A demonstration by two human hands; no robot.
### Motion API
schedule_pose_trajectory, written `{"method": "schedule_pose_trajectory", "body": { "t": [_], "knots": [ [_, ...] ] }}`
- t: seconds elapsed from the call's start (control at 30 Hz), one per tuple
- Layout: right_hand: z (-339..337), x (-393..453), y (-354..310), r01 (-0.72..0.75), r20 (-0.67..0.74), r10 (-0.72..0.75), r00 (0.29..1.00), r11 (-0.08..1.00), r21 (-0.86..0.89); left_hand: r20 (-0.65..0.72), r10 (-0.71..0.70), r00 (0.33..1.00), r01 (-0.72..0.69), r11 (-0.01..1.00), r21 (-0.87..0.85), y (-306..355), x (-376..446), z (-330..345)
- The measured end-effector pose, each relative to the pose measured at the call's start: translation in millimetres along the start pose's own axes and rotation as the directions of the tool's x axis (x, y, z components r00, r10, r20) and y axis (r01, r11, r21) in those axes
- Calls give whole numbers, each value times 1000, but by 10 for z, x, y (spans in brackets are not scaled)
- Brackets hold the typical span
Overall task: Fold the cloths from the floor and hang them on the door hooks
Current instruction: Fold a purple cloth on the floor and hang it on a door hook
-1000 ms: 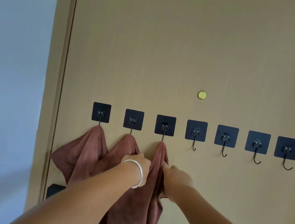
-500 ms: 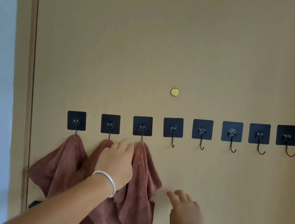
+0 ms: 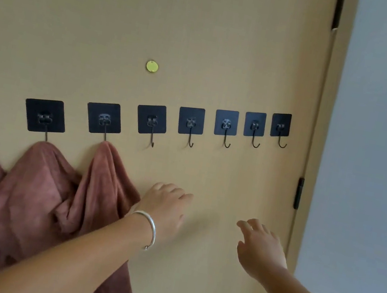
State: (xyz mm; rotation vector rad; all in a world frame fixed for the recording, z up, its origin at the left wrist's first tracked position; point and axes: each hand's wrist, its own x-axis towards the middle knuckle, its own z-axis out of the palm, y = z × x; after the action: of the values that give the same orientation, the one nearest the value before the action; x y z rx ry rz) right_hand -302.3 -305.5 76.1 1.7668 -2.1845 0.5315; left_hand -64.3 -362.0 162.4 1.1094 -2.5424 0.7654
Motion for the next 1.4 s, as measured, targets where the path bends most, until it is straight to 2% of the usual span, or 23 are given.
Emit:
{"method": "schedule_pose_trajectory", "body": {
  "t": [0.3, 0.5, 0.6, 0.77, 0.83, 0.93, 1.17, 1.4],
  "knots": [
    [-427, -554, 641, -302, -22, 304, 953, 933, -194, -176, 289, 941, -323, 921, -216, 549, 527, 256],
    [-806, -1332, 733, -505, -87, 504, 859, 808, -303, -254, 421, 871, -486, 815, -315, 955, 598, 212],
    [-1069, -1906, 728, -584, -105, 596, 796, 712, -389, -289, 477, 830, -556, 743, -371, 1344, 575, 75],
    [-1650, -2954, 628, -731, -192, 763, 618, 466, -498, -412, 601, 685, -728, 537, -427, 2179, 262, -321],
    [-1817, -3266, 561, -760, -223, 791, 570, 403, -510, -446, 626, 639, -768, 481, -423, 2430, 118, -478],
    [-2199, -3918, 405, -814, -295, 834, 466, 273, -513, -516, 675, 528, -843, 342, -416, 2934, -219, -913],
    [-2875, -5518, 34, -909, -451, 874, 180, -27, -416, -609, 738, 290, -935, 83, -345, 3934, -1281, -1985],
    [-3253, -7137, -403, -878, -521, 844, -123, -338, -340, -631, 767, 115, -945, -111, -307, 4821, -2522, -2770]
  ]
}}
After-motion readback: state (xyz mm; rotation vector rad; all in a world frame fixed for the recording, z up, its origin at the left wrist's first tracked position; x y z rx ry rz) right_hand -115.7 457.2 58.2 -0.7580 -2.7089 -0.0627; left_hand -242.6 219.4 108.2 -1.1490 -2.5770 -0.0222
